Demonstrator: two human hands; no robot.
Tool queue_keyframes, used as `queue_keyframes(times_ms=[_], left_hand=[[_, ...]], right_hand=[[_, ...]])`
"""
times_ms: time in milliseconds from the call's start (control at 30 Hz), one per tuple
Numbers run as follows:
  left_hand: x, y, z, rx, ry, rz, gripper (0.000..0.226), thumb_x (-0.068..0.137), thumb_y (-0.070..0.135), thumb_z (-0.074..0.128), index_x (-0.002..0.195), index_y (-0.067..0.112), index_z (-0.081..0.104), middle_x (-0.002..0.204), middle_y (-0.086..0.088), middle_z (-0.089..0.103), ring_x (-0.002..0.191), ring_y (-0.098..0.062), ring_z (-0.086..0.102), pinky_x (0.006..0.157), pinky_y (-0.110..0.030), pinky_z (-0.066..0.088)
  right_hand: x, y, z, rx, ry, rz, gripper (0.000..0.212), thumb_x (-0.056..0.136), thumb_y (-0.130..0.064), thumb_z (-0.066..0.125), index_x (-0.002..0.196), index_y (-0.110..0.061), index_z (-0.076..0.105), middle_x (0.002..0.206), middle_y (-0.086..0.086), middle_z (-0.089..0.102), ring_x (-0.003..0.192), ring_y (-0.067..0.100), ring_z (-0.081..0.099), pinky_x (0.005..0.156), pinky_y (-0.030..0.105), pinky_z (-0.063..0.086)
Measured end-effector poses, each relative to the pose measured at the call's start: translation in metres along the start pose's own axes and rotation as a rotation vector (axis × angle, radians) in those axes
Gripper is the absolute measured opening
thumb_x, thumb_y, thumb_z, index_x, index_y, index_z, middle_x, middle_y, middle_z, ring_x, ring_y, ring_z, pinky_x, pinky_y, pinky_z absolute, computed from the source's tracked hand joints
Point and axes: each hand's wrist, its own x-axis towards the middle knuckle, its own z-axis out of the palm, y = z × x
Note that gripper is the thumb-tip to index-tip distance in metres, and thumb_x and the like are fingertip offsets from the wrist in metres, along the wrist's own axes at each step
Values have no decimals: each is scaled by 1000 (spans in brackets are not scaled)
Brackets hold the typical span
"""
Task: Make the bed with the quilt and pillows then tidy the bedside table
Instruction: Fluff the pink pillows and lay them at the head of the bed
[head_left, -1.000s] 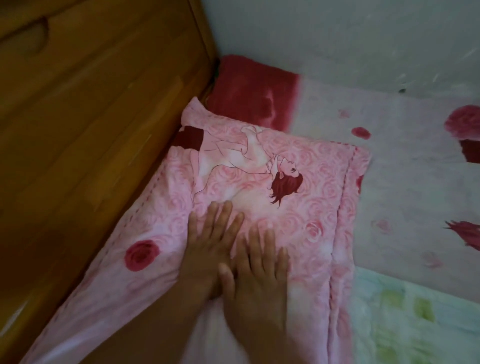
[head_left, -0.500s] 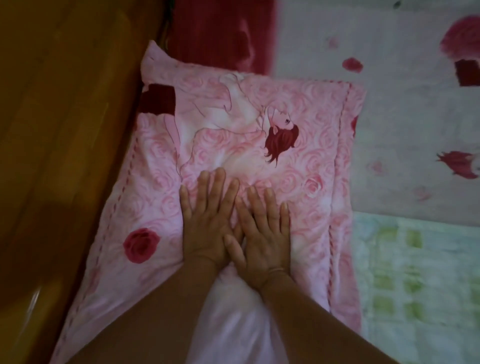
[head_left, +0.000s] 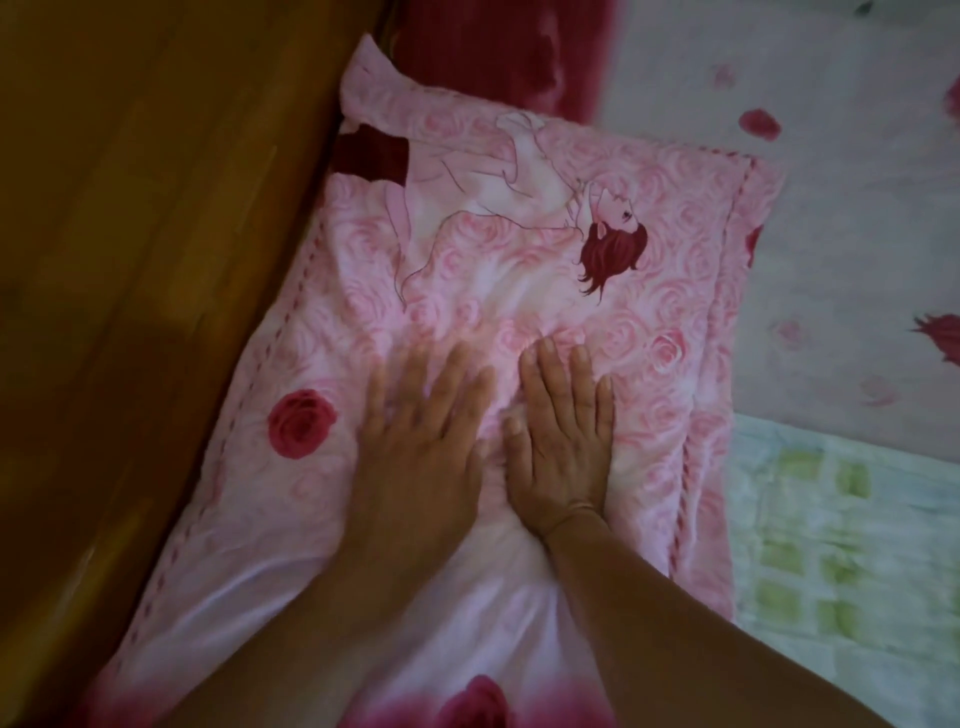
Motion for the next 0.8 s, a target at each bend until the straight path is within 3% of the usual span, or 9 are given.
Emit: queue_keyframes(times_ms=[100, 267, 500, 800], left_hand=[[-59, 5, -7, 37, -28, -123, 66, 91, 56, 33, 147, 23, 35, 160, -7, 17, 148, -35, 4, 114, -63, 6], [-81, 13, 22, 83, -30, -205, 65, 92, 56, 32, 148, 24, 34, 160, -2, 16, 149, -31, 3, 114, -64, 5], [-71, 3, 53, 16, 164, -187, 62, 90, 51, 38, 145, 22, 42, 158, -4, 25, 147, -33, 12, 113, -64, 9], [-72, 1, 61, 62, 204, -180, 61, 91, 48, 33, 145, 20, 41, 158, -4, 26, 147, -33, 13, 114, -62, 6]], right_hand=[[1, -2, 0, -4, 7, 9, 60, 93, -38, 24, 150, -20, 27, 159, -1, 21, 148, 23, 9, 117, 52, 9], [-5, -3, 5, -24, 37, -16, 61, 93, -40, 25, 151, -21, 26, 159, -2, 20, 148, 23, 8, 118, 51, 8], [0, 1, 10, -6, 116, -54, 63, 93, -45, 24, 151, -21, 25, 159, -1, 21, 148, 24, 10, 118, 50, 7], [-6, -1, 7, -29, 108, -10, 64, 93, -50, 24, 152, -24, 22, 160, -4, 18, 149, 22, 7, 119, 48, 3]])
